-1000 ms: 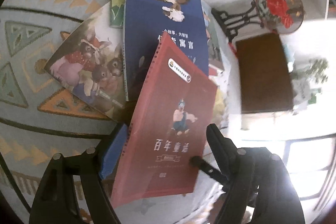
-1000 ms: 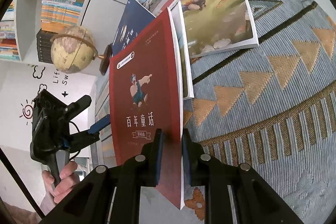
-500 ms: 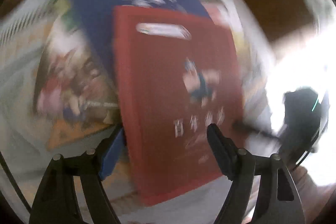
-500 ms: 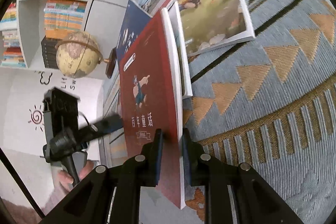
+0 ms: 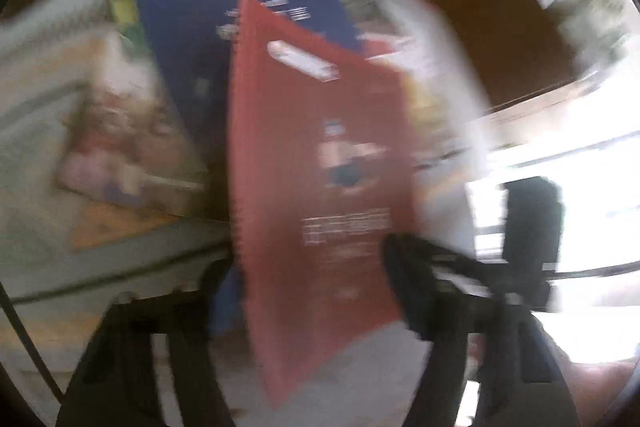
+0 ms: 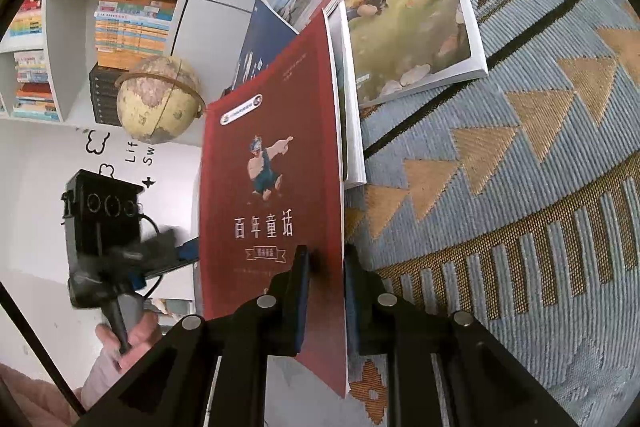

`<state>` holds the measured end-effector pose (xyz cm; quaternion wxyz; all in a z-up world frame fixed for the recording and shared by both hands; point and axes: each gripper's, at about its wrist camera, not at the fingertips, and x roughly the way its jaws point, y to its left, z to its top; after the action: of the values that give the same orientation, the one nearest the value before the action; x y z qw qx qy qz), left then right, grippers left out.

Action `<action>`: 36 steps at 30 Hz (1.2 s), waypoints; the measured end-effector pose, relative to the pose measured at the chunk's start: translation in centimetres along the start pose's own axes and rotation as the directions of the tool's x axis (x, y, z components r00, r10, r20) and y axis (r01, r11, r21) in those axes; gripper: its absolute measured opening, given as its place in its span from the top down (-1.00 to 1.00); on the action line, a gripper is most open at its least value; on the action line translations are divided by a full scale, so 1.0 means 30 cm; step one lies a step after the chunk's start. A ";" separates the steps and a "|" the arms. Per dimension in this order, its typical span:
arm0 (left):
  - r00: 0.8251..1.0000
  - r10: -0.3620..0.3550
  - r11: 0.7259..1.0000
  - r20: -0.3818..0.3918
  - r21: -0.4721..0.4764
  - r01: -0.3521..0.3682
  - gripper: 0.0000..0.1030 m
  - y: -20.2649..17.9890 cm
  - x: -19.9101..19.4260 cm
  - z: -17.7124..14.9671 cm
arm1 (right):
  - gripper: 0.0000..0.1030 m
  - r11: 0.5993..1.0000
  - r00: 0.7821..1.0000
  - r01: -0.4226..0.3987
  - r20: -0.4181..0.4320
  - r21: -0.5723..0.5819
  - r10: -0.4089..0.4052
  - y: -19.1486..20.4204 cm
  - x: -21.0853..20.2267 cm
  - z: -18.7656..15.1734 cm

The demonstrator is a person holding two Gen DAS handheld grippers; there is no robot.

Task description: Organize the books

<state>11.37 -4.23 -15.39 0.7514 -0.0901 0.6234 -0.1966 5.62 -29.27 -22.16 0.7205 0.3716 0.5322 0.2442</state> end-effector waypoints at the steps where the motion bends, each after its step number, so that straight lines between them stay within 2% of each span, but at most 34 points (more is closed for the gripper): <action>1: 0.998 0.061 0.998 0.000 0.009 -0.061 0.14 -0.010 0.010 0.003 | 0.72 1.000 1.000 0.017 0.003 -0.020 -0.017 0.011 0.001 -0.002; 3: 0.988 0.156 0.987 0.001 0.038 -0.156 0.15 -0.027 0.028 0.002 | 0.71 0.997 0.998 0.055 0.008 -0.058 -0.054 0.033 0.002 -0.006; 7: 0.970 0.244 0.964 0.010 0.108 -0.244 0.12 -0.078 0.056 0.003 | 0.71 0.982 0.990 0.141 0.020 -0.126 -0.139 0.095 0.007 -0.013; 11: 0.946 0.323 0.930 0.024 0.175 -0.322 0.12 -0.136 0.091 0.002 | 0.71 0.975 0.991 0.131 0.034 -0.177 -0.127 0.157 -0.001 -0.024; 13: 0.951 0.308 0.937 0.013 0.169 -0.306 0.12 -0.129 0.099 0.001 | 0.67 0.976 0.994 0.107 0.021 -0.190 -0.105 0.176 0.003 -0.022; 16: 0.976 0.218 0.972 -0.015 0.091 -0.216 0.12 -0.063 0.103 0.001 | 0.64 0.984 0.995 0.102 0.012 -0.149 -0.101 0.159 0.036 -0.012; 18: 0.984 0.174 0.984 -0.028 0.050 -0.173 0.12 -0.034 0.110 0.005 | 0.64 0.990 0.997 0.080 0.005 -0.113 -0.080 0.141 0.064 -0.005; 19: 0.985 0.168 0.985 -0.028 0.044 -0.166 0.11 -0.030 0.112 0.007 | 0.64 0.990 0.997 0.078 0.005 -0.113 -0.078 0.140 0.075 -0.006; 21: 0.984 0.177 0.983 -0.021 0.057 -0.176 0.12 -0.037 0.110 0.001 | 0.74 0.977 0.990 0.141 0.047 -0.161 -0.135 0.173 0.077 -0.016; 24: 0.978 0.209 0.974 -0.001 0.090 -0.208 0.13 -0.055 0.097 -0.024 | 0.84 0.963 0.983 0.180 0.081 -0.200 -0.166 0.228 0.053 -0.030; 30: 0.988 0.150 0.988 0.024 0.043 -0.151 0.12 -0.017 0.013 -0.036 | 0.85 0.945 0.977 0.207 0.095 -0.255 -0.189 0.341 0.016 -0.049; 36: 0.984 0.164 0.982 0.063 0.086 -0.169 0.13 0.006 -0.080 -0.054 | 0.83 0.937 0.973 0.228 0.108 -0.264 -0.206 0.401 -0.004 -0.079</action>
<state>9.47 -2.91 -13.63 0.7856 -0.0087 0.5980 -0.1588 3.85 -21.43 -12.91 0.8079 0.2164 0.5022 0.2197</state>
